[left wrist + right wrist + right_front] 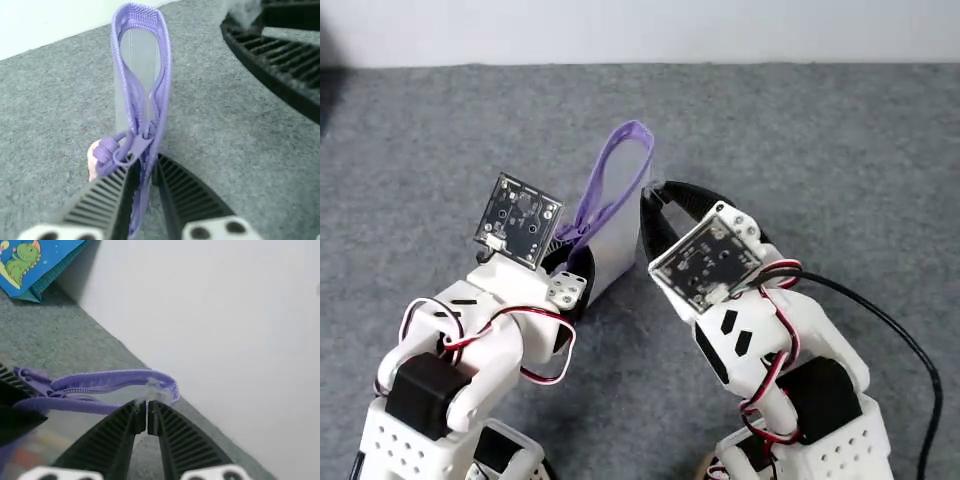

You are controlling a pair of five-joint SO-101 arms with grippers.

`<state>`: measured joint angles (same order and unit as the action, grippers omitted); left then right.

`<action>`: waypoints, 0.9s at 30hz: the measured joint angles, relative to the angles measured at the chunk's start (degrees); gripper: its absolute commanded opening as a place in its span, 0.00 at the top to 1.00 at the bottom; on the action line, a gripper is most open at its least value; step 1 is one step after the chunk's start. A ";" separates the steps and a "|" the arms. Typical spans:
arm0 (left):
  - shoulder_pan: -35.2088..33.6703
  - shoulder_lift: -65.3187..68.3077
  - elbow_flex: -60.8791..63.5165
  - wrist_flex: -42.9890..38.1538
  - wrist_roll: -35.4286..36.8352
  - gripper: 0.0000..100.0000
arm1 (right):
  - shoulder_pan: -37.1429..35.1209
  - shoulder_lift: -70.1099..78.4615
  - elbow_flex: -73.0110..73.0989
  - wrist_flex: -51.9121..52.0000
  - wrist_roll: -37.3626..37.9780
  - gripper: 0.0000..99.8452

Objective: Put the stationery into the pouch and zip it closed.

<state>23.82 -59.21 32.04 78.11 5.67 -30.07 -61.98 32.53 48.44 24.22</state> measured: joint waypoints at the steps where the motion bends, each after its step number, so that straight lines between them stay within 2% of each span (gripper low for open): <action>1: 0.00 0.00 0.00 0.26 0.53 0.99 | 0.00 0.00 0.00 0.00 -1.14 0.99; 7: 0.00 -0.09 -0.88 5.10 2.46 0.99 | 0.00 0.70 0.00 0.26 -7.38 0.99; 11: 0.26 -2.64 -0.26 6.95 2.64 0.99 | 0.09 4.31 -1.58 4.75 -12.22 0.99; 15: 3.52 -3.60 0.70 7.38 2.64 0.98 | 3.78 5.27 -5.71 11.34 -18.46 0.99; 17: 4.57 -3.60 1.41 6.24 2.64 0.95 | 5.27 5.19 -7.03 14.86 -21.01 0.99; 21: 5.19 -3.60 3.43 3.16 2.99 0.78 | 8.26 5.19 -9.76 22.07 -24.26 0.99; 27: 5.19 -2.90 7.65 3.43 7.03 0.76 | 12.48 5.19 -13.10 31.65 -25.49 0.99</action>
<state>29.01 -62.11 39.69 81.54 12.70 -17.58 -56.79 19.43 80.09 -1.27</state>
